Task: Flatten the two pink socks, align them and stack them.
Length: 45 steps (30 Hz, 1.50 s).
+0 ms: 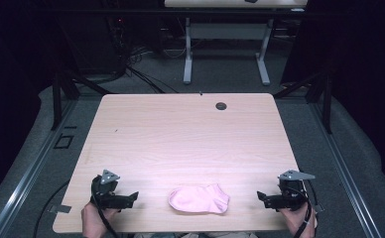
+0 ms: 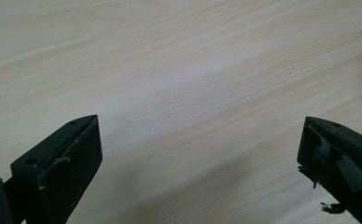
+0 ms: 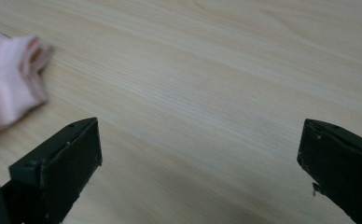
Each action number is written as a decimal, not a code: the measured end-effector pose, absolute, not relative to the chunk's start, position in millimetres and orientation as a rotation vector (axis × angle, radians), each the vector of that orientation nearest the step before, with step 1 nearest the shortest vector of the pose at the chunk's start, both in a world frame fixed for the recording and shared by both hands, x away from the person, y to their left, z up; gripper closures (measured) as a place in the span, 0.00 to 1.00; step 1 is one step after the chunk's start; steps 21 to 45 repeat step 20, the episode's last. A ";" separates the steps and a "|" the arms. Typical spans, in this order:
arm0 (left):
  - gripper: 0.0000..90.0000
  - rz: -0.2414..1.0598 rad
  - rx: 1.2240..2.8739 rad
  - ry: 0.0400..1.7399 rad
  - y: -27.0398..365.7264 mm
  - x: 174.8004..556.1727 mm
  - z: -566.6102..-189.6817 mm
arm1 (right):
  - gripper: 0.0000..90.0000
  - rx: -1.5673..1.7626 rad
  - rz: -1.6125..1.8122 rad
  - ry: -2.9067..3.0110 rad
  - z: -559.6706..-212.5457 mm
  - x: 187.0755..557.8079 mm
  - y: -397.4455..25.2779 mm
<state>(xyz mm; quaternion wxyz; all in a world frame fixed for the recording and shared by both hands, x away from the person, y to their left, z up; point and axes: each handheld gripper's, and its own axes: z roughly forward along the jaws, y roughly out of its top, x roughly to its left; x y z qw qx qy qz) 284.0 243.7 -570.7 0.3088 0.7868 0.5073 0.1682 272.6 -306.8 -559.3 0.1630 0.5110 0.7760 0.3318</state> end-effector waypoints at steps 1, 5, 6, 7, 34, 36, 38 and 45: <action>0.00 0.451 2.079 1.350 245.0 284.2 -573.1 | 0.00 1.470 0.924 2.201 -564.5 274.1 -309.1; 0.00 0.484 2.076 1.368 251.4 287.7 -584.9 | 0.00 1.505 0.860 2.192 -579.6 279.6 -316.4; 0.00 0.498 2.064 1.370 252.8 288.5 -587.2 | 0.00 1.503 0.845 2.193 -581.9 280.4 -318.1; 0.00 0.514 2.052 1.372 253.8 288.9 -588.2 | 0.00 1.498 0.853 2.164 -583.9 280.0 -318.5; 0.00 0.547 2.030 1.313 260.0 299.6 -593.2 | 0.00 1.479 0.875 2.081 -590.1 284.6 -328.0; 0.00 0.547 2.030 1.313 260.0 299.6 -593.2 | 0.00 1.479 0.875 2.081 -590.1 284.6 -328.0; 0.00 0.547 2.030 1.313 260.0 299.6 -593.2 | 0.00 1.479 0.875 2.081 -590.1 284.6 -328.0; 0.00 0.547 2.030 1.313 260.0 299.6 -593.2 | 0.00 1.479 0.875 2.081 -590.1 284.6 -328.0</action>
